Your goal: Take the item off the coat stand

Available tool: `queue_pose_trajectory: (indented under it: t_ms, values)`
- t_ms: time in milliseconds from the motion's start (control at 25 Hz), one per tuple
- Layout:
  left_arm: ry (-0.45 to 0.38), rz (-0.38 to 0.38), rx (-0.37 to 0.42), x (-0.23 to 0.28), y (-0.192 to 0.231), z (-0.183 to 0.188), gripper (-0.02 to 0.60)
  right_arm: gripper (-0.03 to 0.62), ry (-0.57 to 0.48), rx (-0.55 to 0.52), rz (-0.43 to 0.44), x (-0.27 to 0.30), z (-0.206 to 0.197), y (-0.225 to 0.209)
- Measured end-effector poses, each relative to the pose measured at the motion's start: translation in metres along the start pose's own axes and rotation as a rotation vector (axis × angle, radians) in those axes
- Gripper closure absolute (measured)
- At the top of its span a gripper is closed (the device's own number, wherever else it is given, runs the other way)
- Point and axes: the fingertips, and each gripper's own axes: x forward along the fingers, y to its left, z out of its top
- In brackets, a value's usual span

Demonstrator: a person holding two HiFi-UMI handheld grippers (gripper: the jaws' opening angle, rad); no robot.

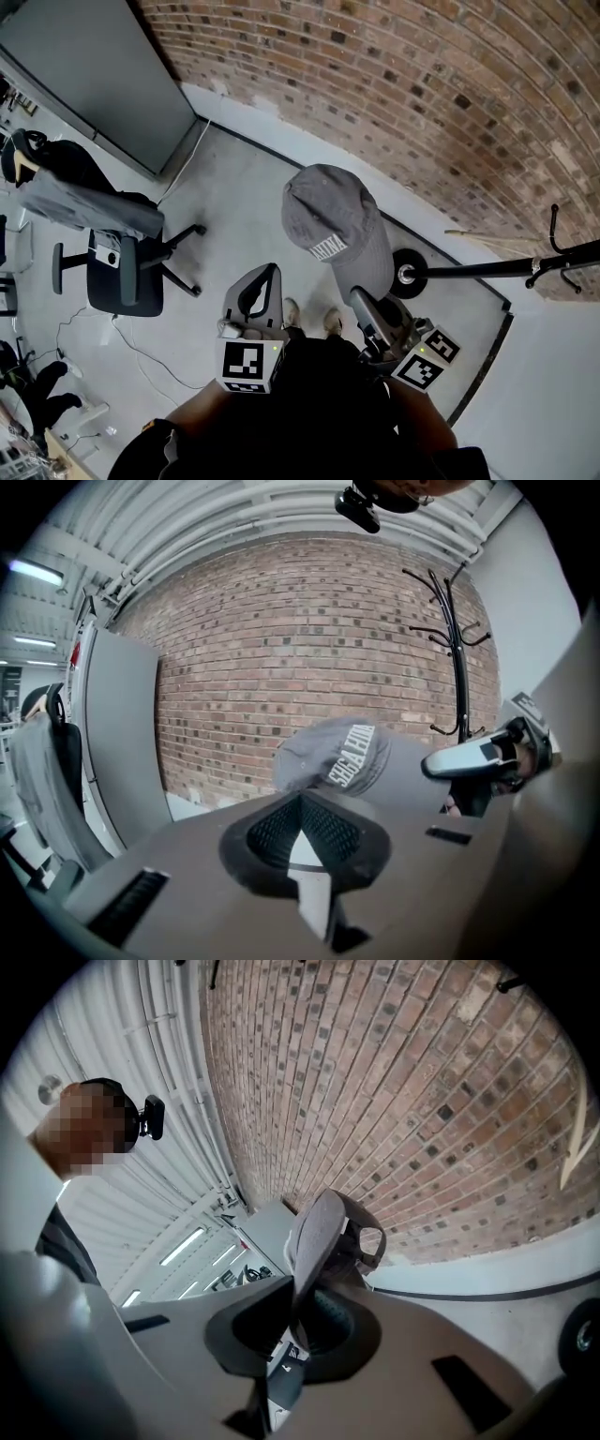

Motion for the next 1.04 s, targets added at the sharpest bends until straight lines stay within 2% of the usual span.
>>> queue_pose_trajectory:
  t_ms: [200,600,1040]
  values:
    - [-0.001,0.026,0.019,-0.002,-0.011,0.002,0.555,0.563,0.005,-0.048,-0.003,-0.009,0.006,-0.004]
    - [-0.005,0.043,0.028,-0.008,-0.018,0.003,0.555,0.563,0.001,-0.053,0.001,-0.016,0.004,-0.005]
    - [-0.013,0.030,0.022,-0.012,-0.017,0.006,0.555,0.565,-0.002,-0.064,-0.012,-0.015,0.004,0.001]
